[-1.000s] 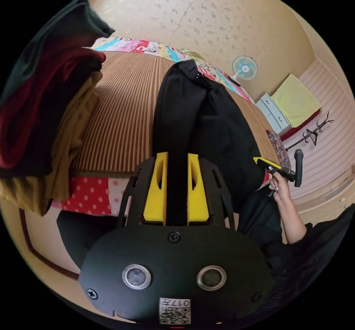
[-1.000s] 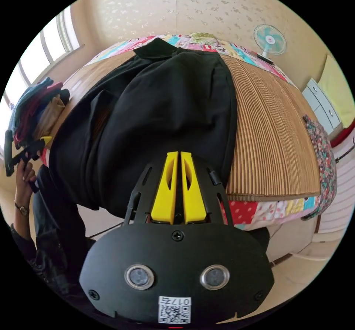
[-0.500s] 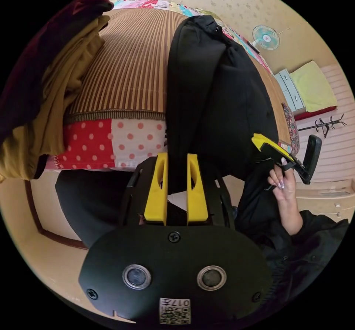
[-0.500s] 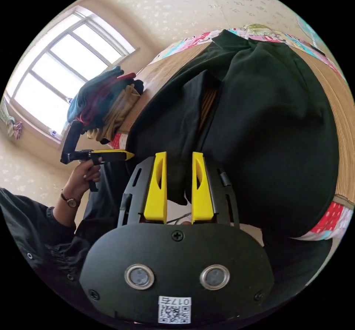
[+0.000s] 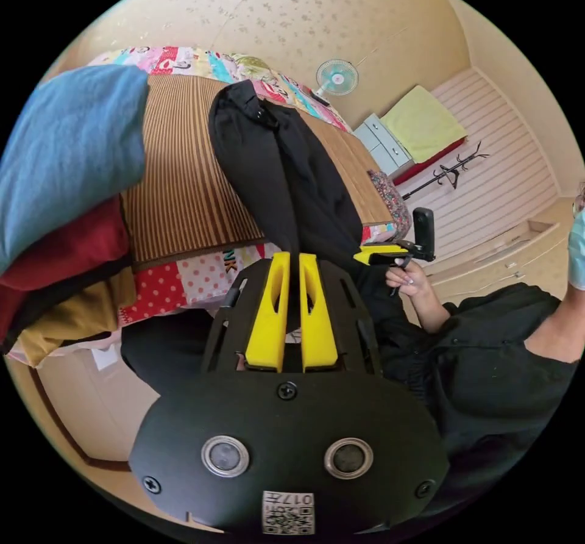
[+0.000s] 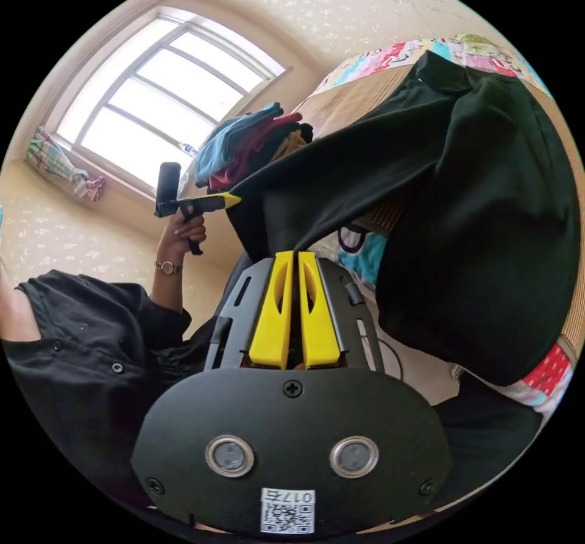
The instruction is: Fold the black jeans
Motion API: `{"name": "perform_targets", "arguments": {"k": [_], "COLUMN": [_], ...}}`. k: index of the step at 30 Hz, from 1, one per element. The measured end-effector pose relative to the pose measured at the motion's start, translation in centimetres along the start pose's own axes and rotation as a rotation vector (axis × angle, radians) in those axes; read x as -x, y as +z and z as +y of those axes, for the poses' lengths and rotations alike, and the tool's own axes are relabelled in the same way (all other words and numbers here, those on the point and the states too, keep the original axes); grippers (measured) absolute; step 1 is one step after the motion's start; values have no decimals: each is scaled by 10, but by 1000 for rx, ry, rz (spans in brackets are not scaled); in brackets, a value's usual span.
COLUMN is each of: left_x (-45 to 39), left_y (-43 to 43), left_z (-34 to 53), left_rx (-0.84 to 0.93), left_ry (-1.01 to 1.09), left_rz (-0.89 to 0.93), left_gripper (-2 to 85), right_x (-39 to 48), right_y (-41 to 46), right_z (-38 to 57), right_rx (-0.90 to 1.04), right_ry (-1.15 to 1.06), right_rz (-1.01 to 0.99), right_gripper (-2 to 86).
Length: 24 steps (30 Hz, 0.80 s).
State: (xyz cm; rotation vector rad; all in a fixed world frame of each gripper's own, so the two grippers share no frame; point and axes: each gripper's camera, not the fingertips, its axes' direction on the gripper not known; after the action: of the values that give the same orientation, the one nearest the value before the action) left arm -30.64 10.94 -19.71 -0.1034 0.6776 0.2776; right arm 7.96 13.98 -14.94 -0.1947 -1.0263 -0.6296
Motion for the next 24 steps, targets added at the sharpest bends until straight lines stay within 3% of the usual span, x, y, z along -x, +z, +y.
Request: {"name": "perform_targets", "arguments": {"k": [4, 6, 9, 13, 17, 21, 24], "left_x": [0, 10, 18, 9, -5, -25, -56], "left_y": [7, 11, 0, -26, -10, 21, 66], "left_z": [9, 17, 38, 57, 47, 36, 24], "left_rx": [112, 90, -30, -203, -169, -135, -25], "left_ry": [-5, -79, -152, -167, -115, -54, 57], "left_rz": [-79, -51, -40, -113, -98, -50, -19], "left_gripper": [31, 45, 44, 32, 41, 43, 38], "right_x": [18, 15, 16, 2, -30, -63, -29], "right_y": [26, 33, 14, -31, -43, -9, 29], "right_z": [-7, -11, -15, -24, -36, -33, -38], "right_rx": [170, 226, 151, 11, 20, 113, 185], "right_ry": [-87, -64, -76, 85, 293, 423, 178], "right_rz": [-7, -1, 13, 396, 833, 738, 953], "right_gripper": [19, 21, 22, 35, 104, 109, 95]}}
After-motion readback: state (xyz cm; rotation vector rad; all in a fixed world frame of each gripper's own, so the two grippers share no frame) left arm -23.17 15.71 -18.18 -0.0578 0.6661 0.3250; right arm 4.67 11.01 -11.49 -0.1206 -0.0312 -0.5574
